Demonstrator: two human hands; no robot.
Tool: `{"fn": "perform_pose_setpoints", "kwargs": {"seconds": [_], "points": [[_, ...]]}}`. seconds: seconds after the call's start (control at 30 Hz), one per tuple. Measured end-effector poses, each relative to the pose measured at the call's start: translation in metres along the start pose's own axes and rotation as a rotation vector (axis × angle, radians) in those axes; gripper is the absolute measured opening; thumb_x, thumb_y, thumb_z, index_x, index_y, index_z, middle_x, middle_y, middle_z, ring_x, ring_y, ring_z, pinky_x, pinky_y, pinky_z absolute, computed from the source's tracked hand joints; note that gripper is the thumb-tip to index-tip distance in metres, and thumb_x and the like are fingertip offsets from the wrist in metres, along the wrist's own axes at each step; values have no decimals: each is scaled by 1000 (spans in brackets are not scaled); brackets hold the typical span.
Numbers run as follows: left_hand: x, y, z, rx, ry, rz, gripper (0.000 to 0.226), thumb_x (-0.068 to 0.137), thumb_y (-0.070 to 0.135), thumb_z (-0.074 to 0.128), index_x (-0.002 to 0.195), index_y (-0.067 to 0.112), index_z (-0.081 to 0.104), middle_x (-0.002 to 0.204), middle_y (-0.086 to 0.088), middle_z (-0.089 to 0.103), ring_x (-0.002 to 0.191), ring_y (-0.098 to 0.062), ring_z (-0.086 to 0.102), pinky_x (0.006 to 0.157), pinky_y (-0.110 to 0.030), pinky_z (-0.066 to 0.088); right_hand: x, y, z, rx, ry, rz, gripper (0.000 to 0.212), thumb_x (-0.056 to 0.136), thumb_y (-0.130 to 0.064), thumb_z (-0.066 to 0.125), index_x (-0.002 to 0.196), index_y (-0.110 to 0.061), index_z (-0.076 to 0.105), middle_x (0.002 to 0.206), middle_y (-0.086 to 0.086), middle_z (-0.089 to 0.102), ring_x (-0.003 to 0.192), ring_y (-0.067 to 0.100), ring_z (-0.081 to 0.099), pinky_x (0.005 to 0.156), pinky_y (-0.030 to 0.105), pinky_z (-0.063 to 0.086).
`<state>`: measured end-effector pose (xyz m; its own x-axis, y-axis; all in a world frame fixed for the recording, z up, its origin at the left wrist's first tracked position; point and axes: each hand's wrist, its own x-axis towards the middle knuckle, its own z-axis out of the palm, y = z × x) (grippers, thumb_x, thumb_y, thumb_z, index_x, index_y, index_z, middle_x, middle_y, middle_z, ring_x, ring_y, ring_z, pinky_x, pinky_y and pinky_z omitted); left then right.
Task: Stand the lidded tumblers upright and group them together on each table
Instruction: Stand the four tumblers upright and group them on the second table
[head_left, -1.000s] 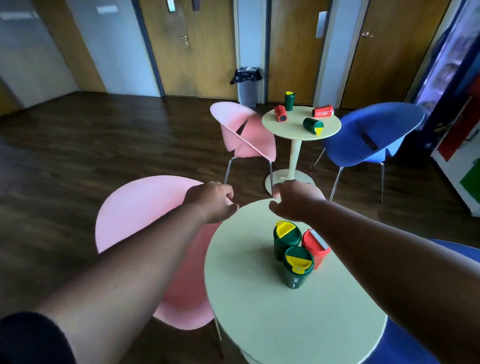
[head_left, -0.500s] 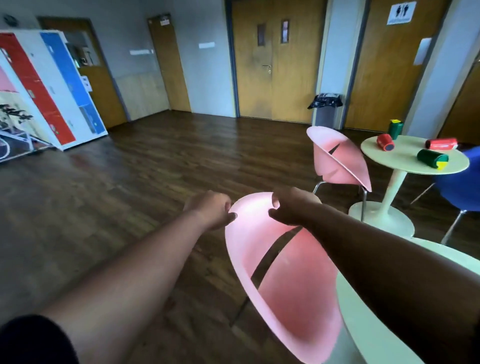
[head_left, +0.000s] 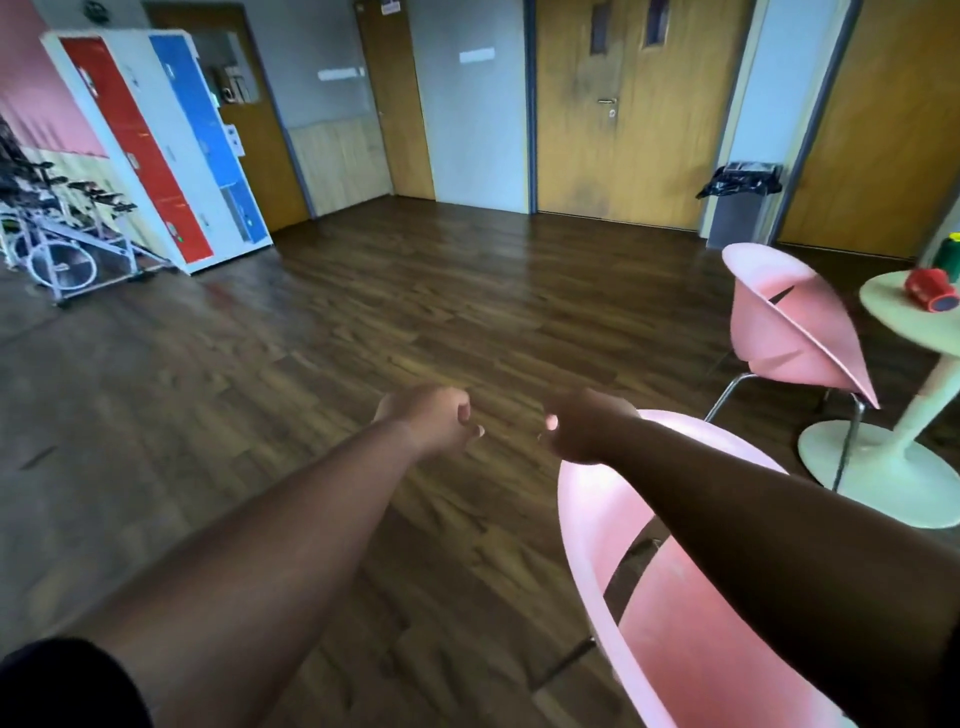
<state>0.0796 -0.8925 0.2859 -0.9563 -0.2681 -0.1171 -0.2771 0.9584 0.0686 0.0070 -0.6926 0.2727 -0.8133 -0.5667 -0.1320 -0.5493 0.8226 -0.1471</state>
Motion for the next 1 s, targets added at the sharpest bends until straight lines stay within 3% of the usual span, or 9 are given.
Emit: {"fn": "perform_pose_setpoints", "kwargs": {"seconds": [0.3, 0.43, 0.6, 0.73, 0.87, 1.0], "points": [[132, -46, -19, 33, 1, -34, 38, 85, 64, 54, 105, 34, 67, 114, 9, 69, 108, -18, 64, 84, -30, 47, 149, 3, -19, -63, -46, -53, 34, 93, -42, 51, 123, -30, 62, 135, -4, 59, 124, 23, 57, 91, 38, 52], [200, -60, -20, 17, 1, -16, 39, 86, 64, 55, 105, 32, 65, 113, 10, 68, 106, -17, 64, 89, -31, 50, 207, 9, -29, -54, -49, -6, 35, 91, -45, 50, 122, -32, 62, 130, -5, 61, 119, 22, 59, 79, 33, 49], [306, -68, -18, 36, -10, 93, 35, 86, 63, 57, 96, 30, 63, 106, 8, 68, 97, -19, 63, 76, -28, 44, 290, 27, -28, -3, -29, 121, 33, 88, -47, 53, 115, -32, 64, 123, -6, 63, 111, 20, 62, 84, 34, 54], [403, -75, -19, 87, -15, 232, 31, 81, 65, 57, 87, 35, 60, 110, 8, 71, 105, -20, 66, 87, -29, 50, 354, 44, -37, 19, -13, 246, 32, 91, -41, 57, 120, -29, 63, 122, -3, 65, 110, 22, 64, 87, 38, 56], [483, -71, -37, 99, -44, 363, 38, 83, 62, 60, 106, 32, 67, 117, 7, 70, 112, -21, 65, 95, -33, 52, 404, 56, -55, 116, 22, 372, 31, 90, -41, 52, 117, -31, 63, 119, -4, 65, 106, 22, 64, 86, 40, 56], [556, -45, -53, 77, -57, 446, 37, 81, 61, 64, 100, 30, 67, 111, 3, 71, 107, -24, 66, 94, -35, 54, 445, 81, -72, 158, 39, 459, 36, 85, -44, 50, 116, -32, 63, 116, -5, 65, 105, 23, 64, 85, 36, 55]]}}
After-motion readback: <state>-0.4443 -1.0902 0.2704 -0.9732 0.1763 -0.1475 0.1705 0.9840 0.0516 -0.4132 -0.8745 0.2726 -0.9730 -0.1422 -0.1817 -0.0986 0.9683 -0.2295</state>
